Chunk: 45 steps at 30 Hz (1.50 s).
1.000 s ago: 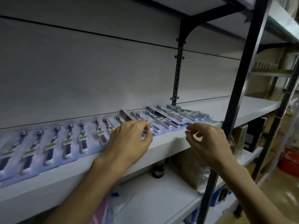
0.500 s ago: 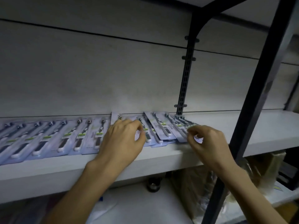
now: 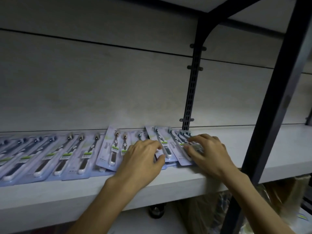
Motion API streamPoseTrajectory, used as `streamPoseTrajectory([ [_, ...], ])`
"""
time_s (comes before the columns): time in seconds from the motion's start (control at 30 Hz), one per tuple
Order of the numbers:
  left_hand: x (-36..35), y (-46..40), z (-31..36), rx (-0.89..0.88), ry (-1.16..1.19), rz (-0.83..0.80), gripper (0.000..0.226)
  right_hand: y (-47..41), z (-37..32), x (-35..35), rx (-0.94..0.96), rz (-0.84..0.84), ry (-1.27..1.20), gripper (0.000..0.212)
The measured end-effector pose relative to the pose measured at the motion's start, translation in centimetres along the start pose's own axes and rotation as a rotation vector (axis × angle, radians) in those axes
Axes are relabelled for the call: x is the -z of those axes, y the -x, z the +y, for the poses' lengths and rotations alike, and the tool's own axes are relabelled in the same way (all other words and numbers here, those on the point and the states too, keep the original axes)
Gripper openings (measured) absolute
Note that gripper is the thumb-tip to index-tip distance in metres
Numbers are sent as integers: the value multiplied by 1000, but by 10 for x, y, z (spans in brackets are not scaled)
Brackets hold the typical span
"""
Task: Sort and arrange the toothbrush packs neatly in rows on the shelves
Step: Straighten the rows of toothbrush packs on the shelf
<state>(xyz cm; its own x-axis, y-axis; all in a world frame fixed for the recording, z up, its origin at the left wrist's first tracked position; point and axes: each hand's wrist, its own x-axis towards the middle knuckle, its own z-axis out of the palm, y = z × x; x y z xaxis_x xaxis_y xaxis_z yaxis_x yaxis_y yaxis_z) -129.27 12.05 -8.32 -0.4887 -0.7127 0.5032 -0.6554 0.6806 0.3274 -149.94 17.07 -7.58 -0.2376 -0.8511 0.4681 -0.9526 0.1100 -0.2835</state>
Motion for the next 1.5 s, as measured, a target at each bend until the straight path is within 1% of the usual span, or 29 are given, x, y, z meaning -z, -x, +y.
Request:
streamPoseTrajectory([
  [0.1, -5, -2, -2, -11, 35, -9, 28, -8, 4, -7, -9, -34, -12, 52],
  [0.17, -6, -2, -2, -20, 49, -51, 28, -13, 8, -12, 9, -81, -18, 62],
  [0.23, -7, -1, -1, -40, 45, -83, 26, -17, 12, -18, 44, -138, -39, 67],
  [0.4, -6, 2, -5, -49, 12, -103, 26, -18, 19, -27, 76, -191, -108, 65],
  [0.57, -4, 2, 1, 33, -55, -65, 22, -12, 18, -19, 60, -278, -90, 62],
  [0.73, -3, 3, 5, 126, -115, -66, 31, -8, 14, -13, 49, -305, -88, 54],
  [0.97, -4, 3, 9, 212, -213, -57, 39, -6, 9, -8, 74, -409, -29, 61],
  [1.07, -2, 4, 10, 243, -261, -42, 38, -5, 6, -7, 101, -441, 5, 60],
  [1.17, -1, 5, 11, 277, -294, -23, 31, -4, 6, -7, 128, -451, 32, 55],
  [1.23, -1, 4, 12, 295, -297, 5, 26, -3, 4, -7, 155, -435, 41, 60],
  [1.3, 0, 4, 11, 310, -300, 19, 29, -3, 3, -8, 164, -363, 21, 69],
  [1.37, -1, 3, 10, 299, -303, 15, 32, -5, 5, -10, 120, -250, 22, 80],
  [1.4, -1, 3, 10, 286, -300, 11, 33, -6, 8, -12, 65, -217, 38, 84],
  [1.43, -1, 3, 10, 270, -295, 10, 35, -8, 10, -13, -7, -215, 49, 86],
  [1.5, -1, 3, 11, 235, -268, 4, 38, -10, 12, -14, -129, -291, 55, 88],
])
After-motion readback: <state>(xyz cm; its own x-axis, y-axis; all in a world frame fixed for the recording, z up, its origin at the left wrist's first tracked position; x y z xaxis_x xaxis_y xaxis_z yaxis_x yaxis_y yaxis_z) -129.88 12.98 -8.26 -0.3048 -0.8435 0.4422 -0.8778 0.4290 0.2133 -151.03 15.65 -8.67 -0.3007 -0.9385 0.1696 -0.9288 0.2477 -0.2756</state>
